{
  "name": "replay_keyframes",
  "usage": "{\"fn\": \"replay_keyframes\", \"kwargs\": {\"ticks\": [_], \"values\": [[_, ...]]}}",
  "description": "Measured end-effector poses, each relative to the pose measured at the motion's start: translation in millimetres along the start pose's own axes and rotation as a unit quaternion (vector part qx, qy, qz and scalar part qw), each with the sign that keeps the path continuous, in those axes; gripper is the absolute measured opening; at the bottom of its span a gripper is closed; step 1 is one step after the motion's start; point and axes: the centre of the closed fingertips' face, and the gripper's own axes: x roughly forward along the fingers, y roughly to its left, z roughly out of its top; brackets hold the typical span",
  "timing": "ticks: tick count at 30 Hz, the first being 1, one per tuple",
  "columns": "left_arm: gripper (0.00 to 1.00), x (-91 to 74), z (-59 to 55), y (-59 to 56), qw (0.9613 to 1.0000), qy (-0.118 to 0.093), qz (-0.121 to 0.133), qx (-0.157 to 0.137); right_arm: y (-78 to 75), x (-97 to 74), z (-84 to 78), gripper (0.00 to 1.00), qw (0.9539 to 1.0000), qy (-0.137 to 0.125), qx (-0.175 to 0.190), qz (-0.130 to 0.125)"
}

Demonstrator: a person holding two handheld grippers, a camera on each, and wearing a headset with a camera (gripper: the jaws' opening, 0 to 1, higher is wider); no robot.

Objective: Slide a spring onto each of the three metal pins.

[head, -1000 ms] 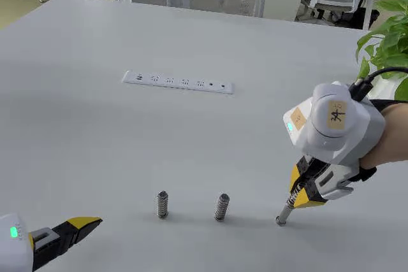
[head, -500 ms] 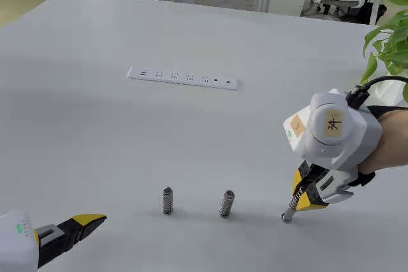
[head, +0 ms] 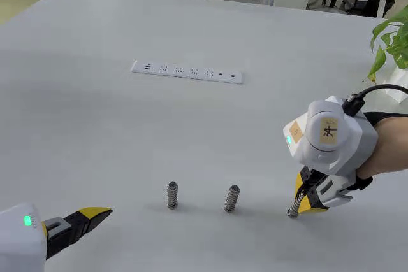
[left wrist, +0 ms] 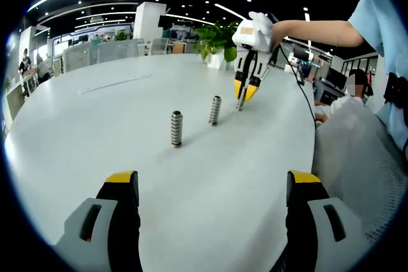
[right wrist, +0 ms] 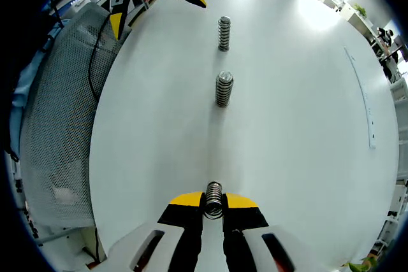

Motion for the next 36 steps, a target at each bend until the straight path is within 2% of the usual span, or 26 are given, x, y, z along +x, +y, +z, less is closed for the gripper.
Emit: {"fn": "replay_keyframes", "kwargs": {"ticks": [8,31,33,36], "values": [[0.99,1.1,0.3,0.6,1.0000,-0.002,0.001,0.006,-0.6,5.0,-0.7,0.08,1.0000,0.002,0.001,0.001],[0.99,1.7,2.8,-2.8,0.9999,-0.004,-0.004,0.009,-2.0,12.9,-0.3,0.09,1.0000,0.009,-0.002,-0.002],[0.99,1.6,3.5,-3.1,0.9999,-0.005,-0.005,0.009,-1.6,14.0,-1.1,0.13,1.0000,0.009,-0.002,-0.002],[0.99,1.8,4.0,-3.7,0.9999,-0.005,-0.006,0.009,-0.7,15.8,-1.6,0.32,1.0000,0.004,0.005,-0.003]]}}
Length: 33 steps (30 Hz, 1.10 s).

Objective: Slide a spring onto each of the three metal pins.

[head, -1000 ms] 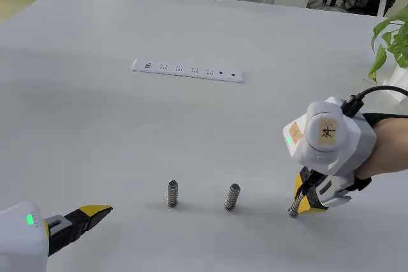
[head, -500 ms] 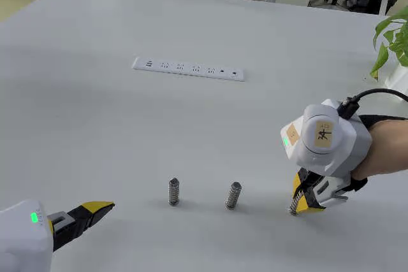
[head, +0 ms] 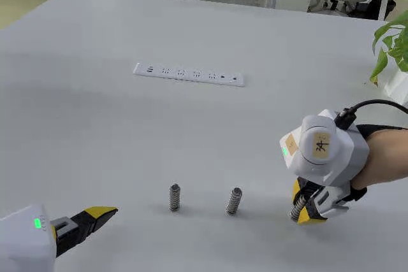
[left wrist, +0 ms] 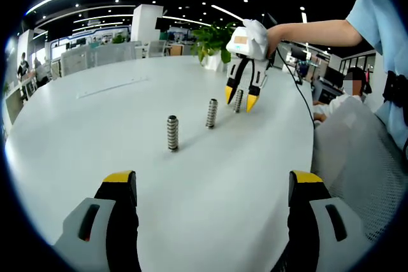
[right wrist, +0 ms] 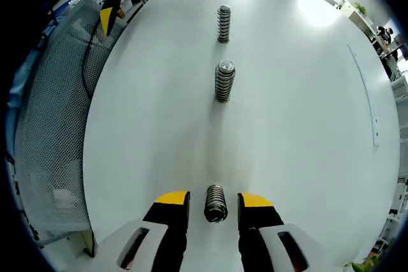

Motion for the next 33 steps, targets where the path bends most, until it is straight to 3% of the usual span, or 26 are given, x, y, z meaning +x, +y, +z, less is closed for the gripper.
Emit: {"fn": "replay_keyframes", "kwargs": {"ticks": [6,15,20,27,33], "values": [[0.98,1.2,0.9,-1.8,1.0000,0.001,-0.002,0.002,2.5,0.3,2.9,0.62,0.9993,-0.030,0.019,-0.007],[0.98,1.6,2.5,-3.1,1.0000,0.001,-0.003,0.005,4.7,-1.9,7.8,0.98,0.9961,-0.075,0.040,-0.024],[0.98,1.6,3.9,-3.1,1.0000,-0.001,-0.002,0.004,4.6,-5.6,6.3,0.99,0.9944,-0.084,0.054,-0.033],[0.98,-0.6,6.7,-2.9,1.0000,-0.003,0.002,0.005,8.2,-12.5,9.7,0.99,0.9882,-0.124,0.080,-0.042],[0.98,-3.9,9.8,-3.3,0.9999,-0.004,0.006,0.009,15.9,-21.1,9.3,0.99,0.9785,-0.164,0.115,-0.049]]}}
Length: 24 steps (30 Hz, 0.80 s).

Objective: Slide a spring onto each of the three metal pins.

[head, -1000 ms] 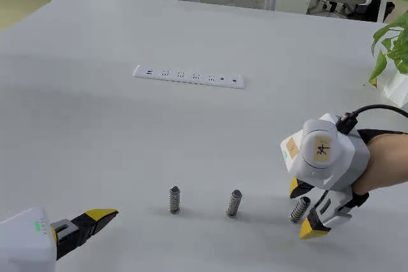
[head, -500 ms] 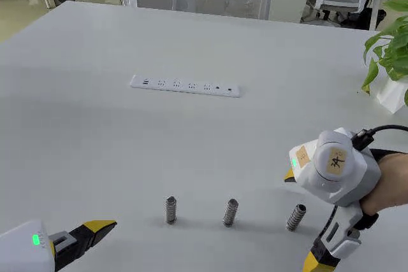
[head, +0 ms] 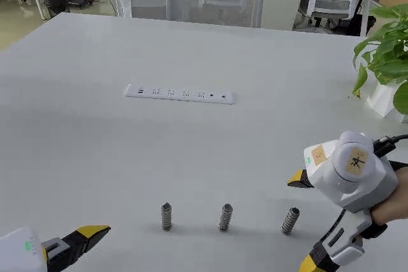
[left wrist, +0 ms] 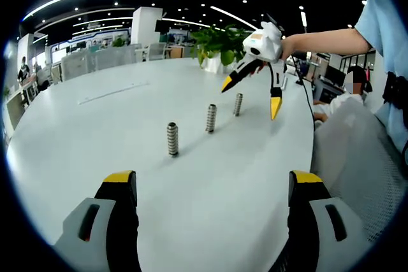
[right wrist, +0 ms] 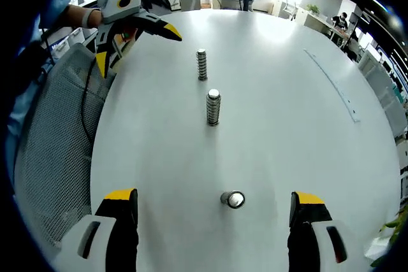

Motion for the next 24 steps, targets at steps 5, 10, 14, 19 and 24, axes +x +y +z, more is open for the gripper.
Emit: {"fn": "replay_keyframes", "kwargs": {"ticks": [5,10,14,19,24], "values": [[0.98,-2.1,1.0,-0.8,1.0000,0.000,0.003,0.003,8.8,-8.4,-10.1,0.99,0.9996,-0.016,0.020,-0.012],[0.99,-4.6,1.0,-3.4,1.0000,0.001,0.004,0.006,21.2,-16.4,-23.1,0.99,0.9985,-0.029,0.042,-0.022],[0.99,-5.6,-0.5,-4.3,0.9999,0.002,0.006,0.009,29.5,-20.3,-34.8,0.99,0.9969,-0.038,0.061,-0.031],[0.99,-6.8,-1.5,-6.1,0.9999,0.005,0.009,0.014,38.7,-26.6,-45.1,0.99,0.9930,-0.060,0.089,-0.049],[0.99,-7.9,-1.6,-6.7,0.9998,0.003,0.015,0.014,49.0,-32.6,-46.0,0.99,0.9889,-0.086,0.098,-0.070]]}}
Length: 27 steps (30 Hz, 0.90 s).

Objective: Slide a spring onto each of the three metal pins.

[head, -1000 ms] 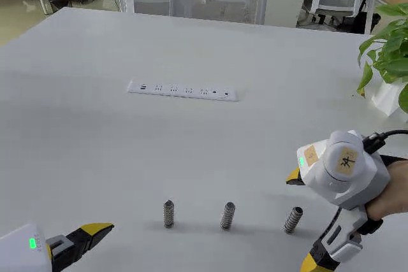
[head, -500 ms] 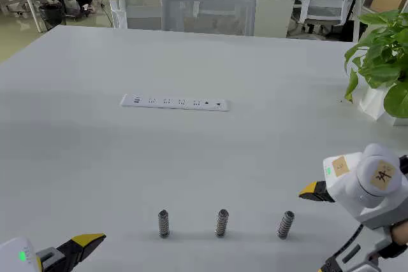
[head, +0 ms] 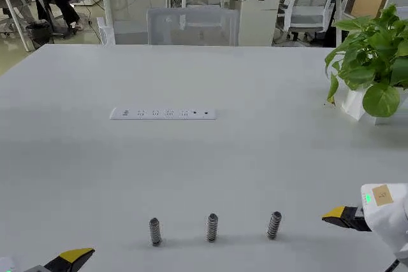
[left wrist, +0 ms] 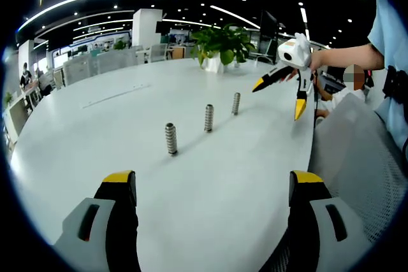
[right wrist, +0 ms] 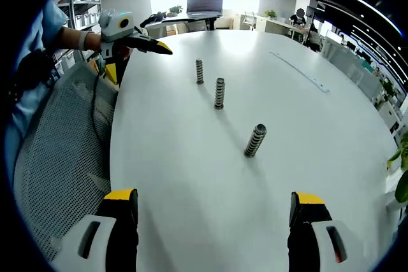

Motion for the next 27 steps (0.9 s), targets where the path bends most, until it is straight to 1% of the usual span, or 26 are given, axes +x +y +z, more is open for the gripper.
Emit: {"fn": "replay_keyframes", "kwargs": {"ticks": [3,4,7,14,18,21,27], "values": [[0.99,-1.1,0.7,2.7,0.9999,-0.004,0.010,-0.004,4.1,-3.5,0.2,0.99,0.9998,-0.015,0.007,-0.012],[0.99,-1.6,0.6,3.8,0.9999,-0.005,0.014,-0.004,5.3,-5.3,1.2,0.99,0.9995,-0.023,0.012,-0.017],[0.99,-2.5,-0.2,3.5,0.9998,-0.004,0.017,-0.006,9.9,-9.6,3.3,0.99,0.9986,-0.041,0.023,-0.024],[0.99,-4.4,0.4,3.0,0.9997,-0.006,0.021,-0.007,20.1,-14.8,3.1,0.99,0.9972,-0.056,0.036,-0.035],[0.99,-4.8,1.7,3.2,0.9997,-0.008,0.021,-0.006,20.8,-16.7,3.4,0.99,0.9960,-0.065,0.045,-0.041],[0.99,-5.2,0.5,2.8,0.9998,-0.004,0.018,-0.005,20.7,-19.0,1.2,0.99,0.9949,-0.069,0.054,-0.049],[0.99,-5.5,1.1,5.5,0.9997,-0.005,0.021,-0.008,23.6,-25.7,-7.8,0.99,0.9920,-0.075,0.077,-0.065]]}}
